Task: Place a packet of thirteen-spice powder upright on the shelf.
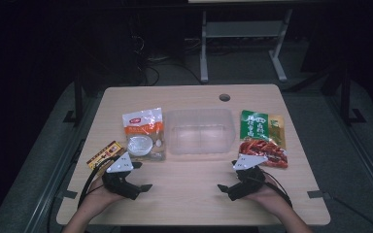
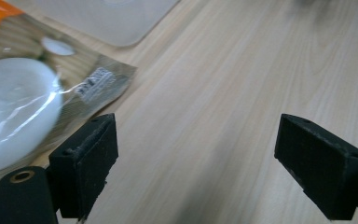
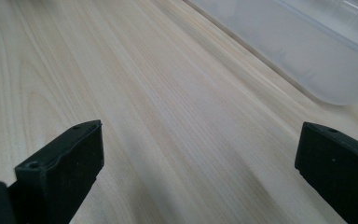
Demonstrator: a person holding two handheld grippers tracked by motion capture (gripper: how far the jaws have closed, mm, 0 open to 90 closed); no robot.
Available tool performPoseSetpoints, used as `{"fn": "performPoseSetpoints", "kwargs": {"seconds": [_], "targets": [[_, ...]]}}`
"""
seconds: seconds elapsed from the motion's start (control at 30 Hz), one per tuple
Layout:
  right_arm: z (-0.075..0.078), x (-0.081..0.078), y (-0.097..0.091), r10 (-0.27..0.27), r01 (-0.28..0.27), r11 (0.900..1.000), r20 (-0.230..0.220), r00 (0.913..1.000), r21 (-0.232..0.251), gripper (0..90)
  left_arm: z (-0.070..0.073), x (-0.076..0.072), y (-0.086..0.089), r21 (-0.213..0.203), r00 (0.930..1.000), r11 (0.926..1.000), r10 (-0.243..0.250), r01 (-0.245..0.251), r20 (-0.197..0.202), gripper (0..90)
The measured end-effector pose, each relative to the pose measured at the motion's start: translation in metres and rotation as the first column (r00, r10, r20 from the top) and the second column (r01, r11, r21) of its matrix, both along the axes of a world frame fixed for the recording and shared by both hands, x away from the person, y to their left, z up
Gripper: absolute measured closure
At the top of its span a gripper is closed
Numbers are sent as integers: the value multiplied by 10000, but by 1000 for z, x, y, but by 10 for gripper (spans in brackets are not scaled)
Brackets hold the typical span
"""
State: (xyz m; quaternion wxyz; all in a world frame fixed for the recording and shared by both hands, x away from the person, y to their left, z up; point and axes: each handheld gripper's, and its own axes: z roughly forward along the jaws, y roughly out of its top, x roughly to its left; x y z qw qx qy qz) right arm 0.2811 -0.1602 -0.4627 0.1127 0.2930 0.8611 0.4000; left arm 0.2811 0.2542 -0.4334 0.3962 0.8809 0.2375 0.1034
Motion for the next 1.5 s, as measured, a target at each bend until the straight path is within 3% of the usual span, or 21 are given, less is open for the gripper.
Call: {"fn": "performPoseSetpoints", "kwargs": {"seconds": [0.57, 0.83, 0.97, 1.13, 1.23, 1.4, 1.5], "targets": [[-1, -1, 2, 291, -291, 9995, -49, 9996, -83, 8, 9, 9, 37, 44, 9947, 9948, 1017, -1017, 118, 146], [-1, -1, 2, 368, -369, 9993, -56, 9993, -74, 8, 13, 12, 56, 43, 9876, 9879, 1551, -1552, 229, 148], [-1, -1, 2, 361, -361, 9993, -68, 9993, -76, 8, 13, 14, 66, 30, 9818, 9819, 1891, -1892, 205, 149], [-1, -1, 3, 381, -382, 9992, -84, 9992, -101, 8, 12, 18, 82, -83, 9678, 9681, 2506, -2505, 221, 150], [-1, -1, 3, 392, -393, 9992, -103, 9992, -100, 8, 12, 20, 90, 32, 9654, 9658, 2593, -2594, 275, 149], [-1, -1, 4, 443, -444, 9990, -104, 9990, -106, 8, 8, 25, 100, -16, 9525, 9526, 3043, -3043, 131, 140], [-1, -1, 4, 454, -455, 9989, -105, 9989, -109, 8, 8, 27, 104, 47, 9502, 9502, 3117, -3117, 48, 122]]}}
